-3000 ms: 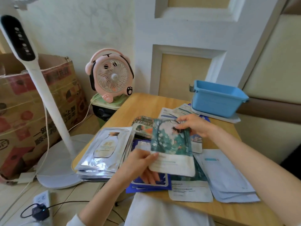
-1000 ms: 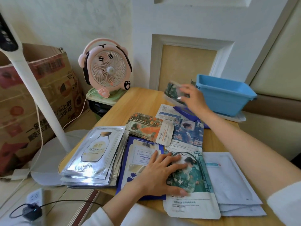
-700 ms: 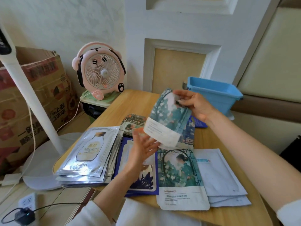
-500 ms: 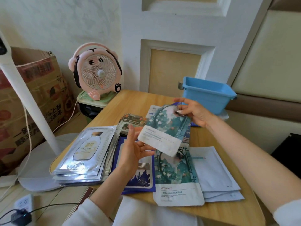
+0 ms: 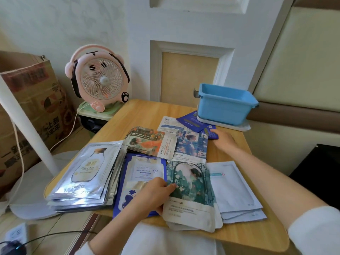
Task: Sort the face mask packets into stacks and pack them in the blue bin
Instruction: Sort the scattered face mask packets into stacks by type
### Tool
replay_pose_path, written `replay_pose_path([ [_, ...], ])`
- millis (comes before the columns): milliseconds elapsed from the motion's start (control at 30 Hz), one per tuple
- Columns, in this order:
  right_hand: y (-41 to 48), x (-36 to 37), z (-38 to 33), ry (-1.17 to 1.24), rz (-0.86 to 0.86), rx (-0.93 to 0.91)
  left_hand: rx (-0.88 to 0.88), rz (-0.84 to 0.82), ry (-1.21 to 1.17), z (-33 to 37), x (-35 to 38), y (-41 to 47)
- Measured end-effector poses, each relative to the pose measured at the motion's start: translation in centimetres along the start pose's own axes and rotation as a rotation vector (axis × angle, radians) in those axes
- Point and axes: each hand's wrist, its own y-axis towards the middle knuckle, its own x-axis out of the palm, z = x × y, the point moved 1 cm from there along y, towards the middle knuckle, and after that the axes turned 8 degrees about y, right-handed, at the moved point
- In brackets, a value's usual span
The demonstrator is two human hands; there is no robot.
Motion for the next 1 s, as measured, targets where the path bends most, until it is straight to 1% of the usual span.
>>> replay_pose_path([
  [33,0.0,0.4,0.8,-0.03,-0.031,0.005,0.013,0.016,0.083,0.1,-0.1,-0.1],
  [133,0.1,1.0,1.8,-0.052,-0.092,-0.021,0.047,0.106,0.454,0.3,-0.3,-0.3],
  [200,0.2,1.0,1.9,-0.076,-0.105,-0.041,0.071,0.266,0.689,0.8,-0.4,-0.3],
  [233,0.2,1.1,1.9,-0.083,-0.089,-0.043,0.11,0.362,0.781,1.2,-0.6,-0.4],
  [267,0.3,1.1,1.9,-0.078,-0.062,-0.041,0.187,0.432,0.819,1.3,-0.8,-0.3],
  [300,0.3,1.1,1.9,-0.071,-0.037,-0.032,0.3,0.459,0.793,1.4,-0.9,-0.2],
  [333,0.2,1.1,1.7,-0.078,-0.02,-0.027,0.424,0.408,0.735,1.3,-1.0,0.1],
  [400,0.2,0.9,1.3,-0.143,-0.02,-0.033,0.704,0.193,0.651,1.0,-0.7,0.6],
  [433,0.3,1.0,1.2,-0.16,-0.025,-0.047,0.807,0.102,0.663,0.7,-0.4,0.9],
  [467,0.2,1.0,1.1,-0.133,-0.02,-0.065,0.864,0.056,0.703,0.2,0.1,1.4],
  [500,0.2,1.2,1.1,-0.05,0.001,-0.078,0.884,0.049,0.752,-0.5,0.5,2.1],
  [567,0.2,1.4,1.2,0.192,0.084,-0.066,0.862,0.083,0.847,-1.6,0.9,3.2],
  [633,0.1,1.3,1.1,0.322,0.169,-0.046,0.812,0.11,0.895,-2.3,0.7,3.8],
  [700,0.0,1.1,0.8,0.3,0.224,-0.059,0.783,0.109,0.893,-2.5,0.6,4.0],
  [800,0.4,1.2,0.7,0.131,0.281,-0.141,0.771,0.108,0.879,-2.3,0.7,3.7],
  [900,1.2,0.6,0.6,-0.001,0.286,-0.197,0.764,0.099,0.867,-2.3,0.7,3.7],
  [1000,1.7,-1.3,0.5,-0.001,0.34,-0.212,0.76,0.088,0.86,-2.2,0.6,3.7],
])
